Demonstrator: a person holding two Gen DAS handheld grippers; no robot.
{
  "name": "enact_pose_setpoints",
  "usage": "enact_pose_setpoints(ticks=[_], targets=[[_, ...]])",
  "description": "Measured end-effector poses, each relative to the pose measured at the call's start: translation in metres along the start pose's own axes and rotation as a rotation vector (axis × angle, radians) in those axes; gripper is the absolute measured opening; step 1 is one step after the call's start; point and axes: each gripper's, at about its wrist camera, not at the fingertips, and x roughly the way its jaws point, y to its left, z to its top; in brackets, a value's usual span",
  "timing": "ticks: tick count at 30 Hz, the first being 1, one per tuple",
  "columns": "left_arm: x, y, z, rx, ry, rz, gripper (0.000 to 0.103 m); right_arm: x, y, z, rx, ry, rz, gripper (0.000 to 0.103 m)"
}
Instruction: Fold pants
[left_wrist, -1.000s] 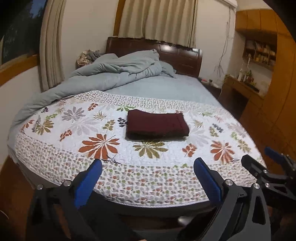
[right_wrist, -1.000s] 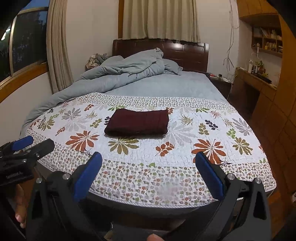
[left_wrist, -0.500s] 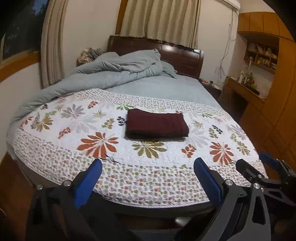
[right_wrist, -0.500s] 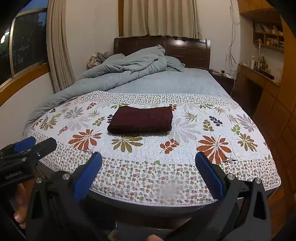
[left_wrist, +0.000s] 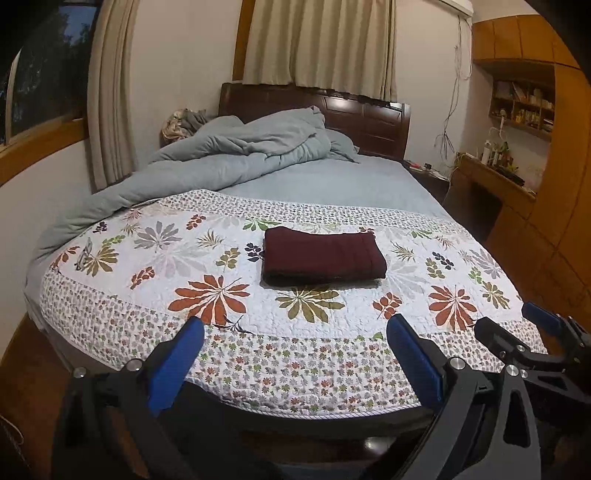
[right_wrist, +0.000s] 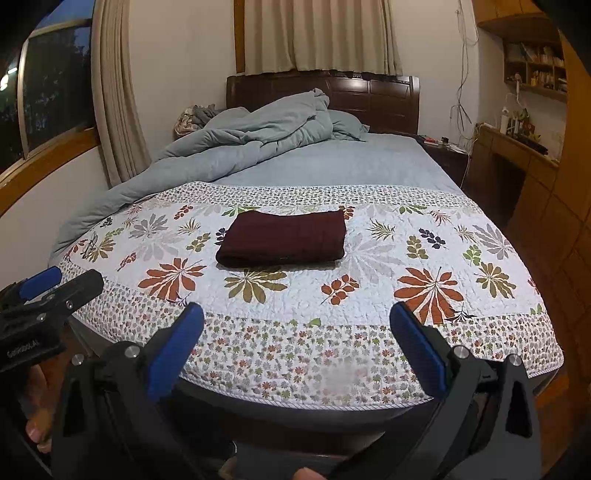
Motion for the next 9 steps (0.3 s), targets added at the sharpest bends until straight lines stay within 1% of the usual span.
enact_pose_setpoints(ticks=[4,9], targets=[[0.0023,0.0009,0.0002,-0.013,0.027,-0.013,0.099,-0.0005,0.0000,0.0001,0.000,-0.002,0.000,0.100],[0.0037,0.0018,-0.0015,-0.023,0.037,-0.017,0.099,0.0002,0.0001,-0.0007,0.002,-0.001,0.000,0.100]])
